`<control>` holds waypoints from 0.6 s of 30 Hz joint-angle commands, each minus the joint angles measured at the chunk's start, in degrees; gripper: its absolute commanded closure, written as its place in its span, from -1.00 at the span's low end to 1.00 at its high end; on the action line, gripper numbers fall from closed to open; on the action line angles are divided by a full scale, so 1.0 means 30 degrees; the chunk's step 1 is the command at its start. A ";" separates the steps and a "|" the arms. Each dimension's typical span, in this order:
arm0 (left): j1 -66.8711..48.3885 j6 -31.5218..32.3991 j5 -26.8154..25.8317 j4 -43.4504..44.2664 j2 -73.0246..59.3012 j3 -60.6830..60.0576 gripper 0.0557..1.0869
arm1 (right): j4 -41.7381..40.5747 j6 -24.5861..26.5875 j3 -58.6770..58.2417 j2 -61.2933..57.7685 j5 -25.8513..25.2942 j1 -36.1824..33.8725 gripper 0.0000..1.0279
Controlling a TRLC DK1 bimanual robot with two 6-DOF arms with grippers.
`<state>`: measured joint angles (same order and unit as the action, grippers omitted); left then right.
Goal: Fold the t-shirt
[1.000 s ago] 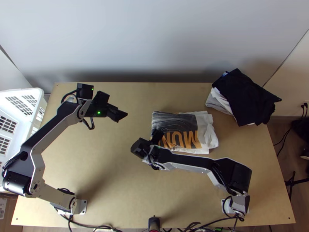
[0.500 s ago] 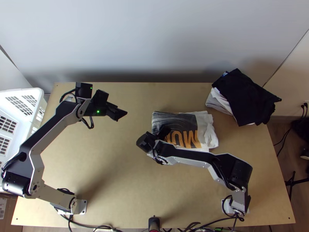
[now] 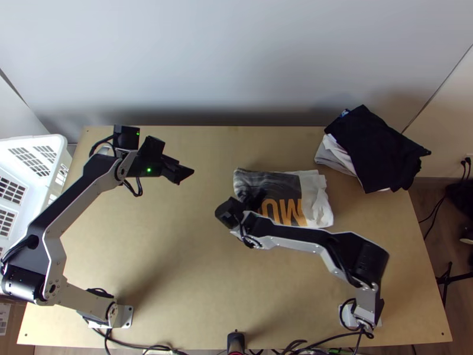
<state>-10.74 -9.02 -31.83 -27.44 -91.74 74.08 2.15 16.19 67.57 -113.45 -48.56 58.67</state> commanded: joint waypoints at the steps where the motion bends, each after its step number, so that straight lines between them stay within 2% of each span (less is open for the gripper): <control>1: -0.0052 0.0076 -0.0023 0.0007 0.0113 0.0032 -0.91 | -0.2505 -0.0180 -0.0346 0.2426 0.0013 -0.0252 0.95; 7: -0.0345 0.0251 -0.0023 0.0007 0.0083 0.0003 -0.91 | -0.2505 -0.1030 0.0474 0.5502 0.1595 -0.1218 0.95; 18: -0.1019 0.0281 0.0006 0.0007 -0.0004 0.0208 -0.91 | -0.1977 -0.0590 0.1910 0.8607 0.1712 -0.3533 0.95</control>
<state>-12.84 -8.16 -31.86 -27.42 -91.61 74.30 -4.14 13.34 71.37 -93.03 -44.05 51.96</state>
